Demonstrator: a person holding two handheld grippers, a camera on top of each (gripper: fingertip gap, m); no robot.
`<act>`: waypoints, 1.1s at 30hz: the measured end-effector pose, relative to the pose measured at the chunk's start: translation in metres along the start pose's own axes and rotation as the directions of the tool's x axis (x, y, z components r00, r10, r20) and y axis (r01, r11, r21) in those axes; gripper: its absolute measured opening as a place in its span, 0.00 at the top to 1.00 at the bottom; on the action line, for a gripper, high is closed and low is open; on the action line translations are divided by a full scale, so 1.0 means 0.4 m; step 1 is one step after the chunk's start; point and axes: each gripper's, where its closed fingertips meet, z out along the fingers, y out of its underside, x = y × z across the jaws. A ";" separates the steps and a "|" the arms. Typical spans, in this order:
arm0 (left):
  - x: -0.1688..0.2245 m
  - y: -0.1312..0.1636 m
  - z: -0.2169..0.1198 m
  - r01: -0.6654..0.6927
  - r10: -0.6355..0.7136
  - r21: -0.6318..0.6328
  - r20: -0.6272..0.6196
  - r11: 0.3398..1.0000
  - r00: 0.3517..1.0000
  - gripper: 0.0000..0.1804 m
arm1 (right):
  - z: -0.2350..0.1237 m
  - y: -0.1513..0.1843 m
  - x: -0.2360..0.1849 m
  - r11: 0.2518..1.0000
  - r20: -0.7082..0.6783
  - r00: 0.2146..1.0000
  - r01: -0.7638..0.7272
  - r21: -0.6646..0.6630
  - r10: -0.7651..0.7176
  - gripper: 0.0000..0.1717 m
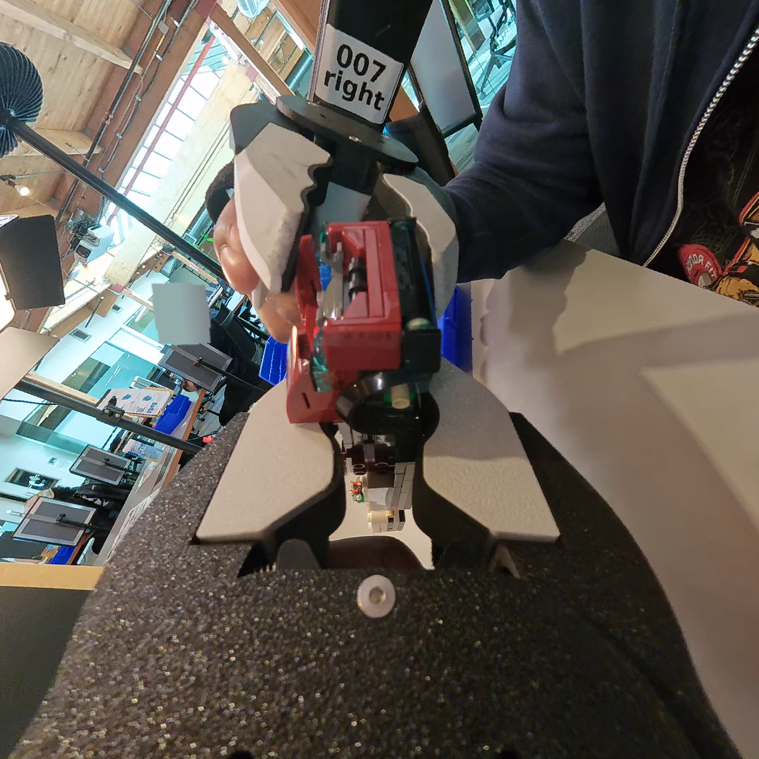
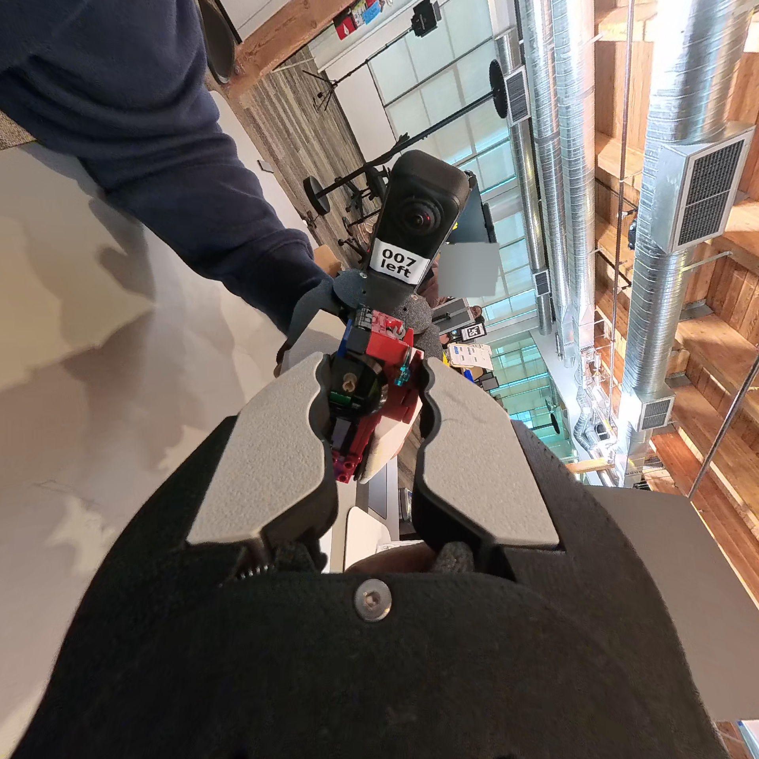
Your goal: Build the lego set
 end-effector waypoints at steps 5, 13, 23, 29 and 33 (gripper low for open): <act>0.001 0.002 0.001 0.002 -0.002 0.000 -0.002 1.000 1.000 0.81 | 0.001 0.001 -0.002 1.000 0.003 1.000 0.009 -0.001 -0.009 0.76; 0.004 0.005 0.003 0.000 0.000 0.004 -0.004 1.000 1.000 0.80 | 0.001 0.003 -0.007 1.000 0.011 1.000 0.025 -0.004 -0.025 0.77; -0.010 -0.007 -0.001 -0.043 0.042 0.023 0.047 0.999 0.998 0.80 | -0.001 -0.005 0.005 1.000 -0.028 1.000 -0.009 0.013 0.010 0.76; -0.023 -0.009 -0.009 -0.081 0.080 0.002 0.086 0.997 0.993 0.80 | -0.010 -0.006 0.020 0.998 -0.037 0.998 -0.052 -0.022 0.051 0.74; -0.026 -0.003 -0.010 -0.085 0.086 -0.012 0.090 0.996 0.992 0.80 | -0.010 -0.002 0.015 0.998 -0.025 0.999 -0.046 -0.052 0.045 0.75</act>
